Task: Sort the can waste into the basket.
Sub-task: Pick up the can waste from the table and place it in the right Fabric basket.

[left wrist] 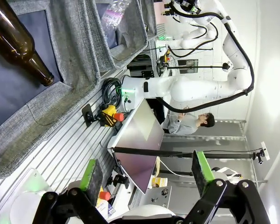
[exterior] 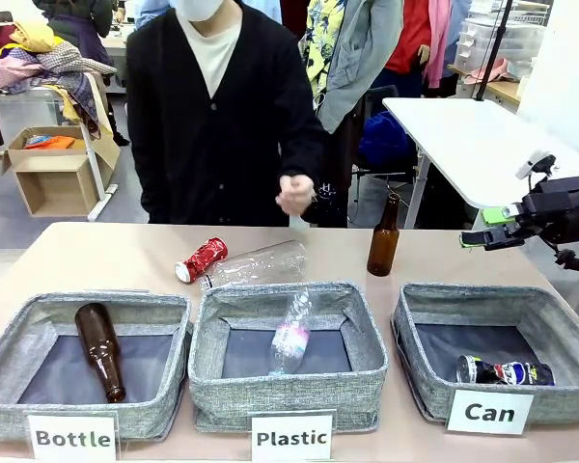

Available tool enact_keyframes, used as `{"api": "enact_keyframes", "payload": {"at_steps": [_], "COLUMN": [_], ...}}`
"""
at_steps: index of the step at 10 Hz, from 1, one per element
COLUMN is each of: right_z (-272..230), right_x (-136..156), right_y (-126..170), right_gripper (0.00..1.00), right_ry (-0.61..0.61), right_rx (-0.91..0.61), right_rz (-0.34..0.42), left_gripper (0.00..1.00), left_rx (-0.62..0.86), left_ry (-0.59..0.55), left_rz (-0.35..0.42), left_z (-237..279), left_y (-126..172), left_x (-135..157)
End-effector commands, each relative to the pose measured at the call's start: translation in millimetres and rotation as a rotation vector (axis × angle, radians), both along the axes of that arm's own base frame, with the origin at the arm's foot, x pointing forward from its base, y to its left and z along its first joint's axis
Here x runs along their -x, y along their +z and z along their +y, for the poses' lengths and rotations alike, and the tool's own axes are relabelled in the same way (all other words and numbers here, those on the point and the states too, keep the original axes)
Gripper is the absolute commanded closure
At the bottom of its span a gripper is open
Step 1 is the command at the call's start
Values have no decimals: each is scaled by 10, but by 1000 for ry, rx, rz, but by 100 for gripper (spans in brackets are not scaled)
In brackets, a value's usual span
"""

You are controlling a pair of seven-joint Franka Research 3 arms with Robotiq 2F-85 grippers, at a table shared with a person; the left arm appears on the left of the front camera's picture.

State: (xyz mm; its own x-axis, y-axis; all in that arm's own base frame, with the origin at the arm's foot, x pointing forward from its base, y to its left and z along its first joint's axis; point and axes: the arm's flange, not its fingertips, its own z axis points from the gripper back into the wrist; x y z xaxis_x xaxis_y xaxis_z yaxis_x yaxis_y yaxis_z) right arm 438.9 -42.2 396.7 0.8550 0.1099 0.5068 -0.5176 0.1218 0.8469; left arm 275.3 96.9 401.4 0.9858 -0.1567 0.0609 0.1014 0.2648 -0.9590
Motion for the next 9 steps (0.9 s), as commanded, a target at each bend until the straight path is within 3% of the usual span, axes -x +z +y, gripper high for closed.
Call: {"api": "enact_keyframes", "payload": {"at_steps": [1,6,9], "right_z": [-13,-13,-13], "right_x": [15,15,15], "right_y": [16,16,16], "right_gripper": [0,0,0], "right_ry": [8,8,8], "right_rx": [11,11,11], "right_rz": [-19,-19,-19], "left_gripper": [0,0,0], "left_rx": [7,0,-402], "left_ry": [-3,0,55], "left_rz": [5,0,-108], "left_z": [8,0,-784], "left_y": [19,0,568], "left_x": [34,0,-195]}}
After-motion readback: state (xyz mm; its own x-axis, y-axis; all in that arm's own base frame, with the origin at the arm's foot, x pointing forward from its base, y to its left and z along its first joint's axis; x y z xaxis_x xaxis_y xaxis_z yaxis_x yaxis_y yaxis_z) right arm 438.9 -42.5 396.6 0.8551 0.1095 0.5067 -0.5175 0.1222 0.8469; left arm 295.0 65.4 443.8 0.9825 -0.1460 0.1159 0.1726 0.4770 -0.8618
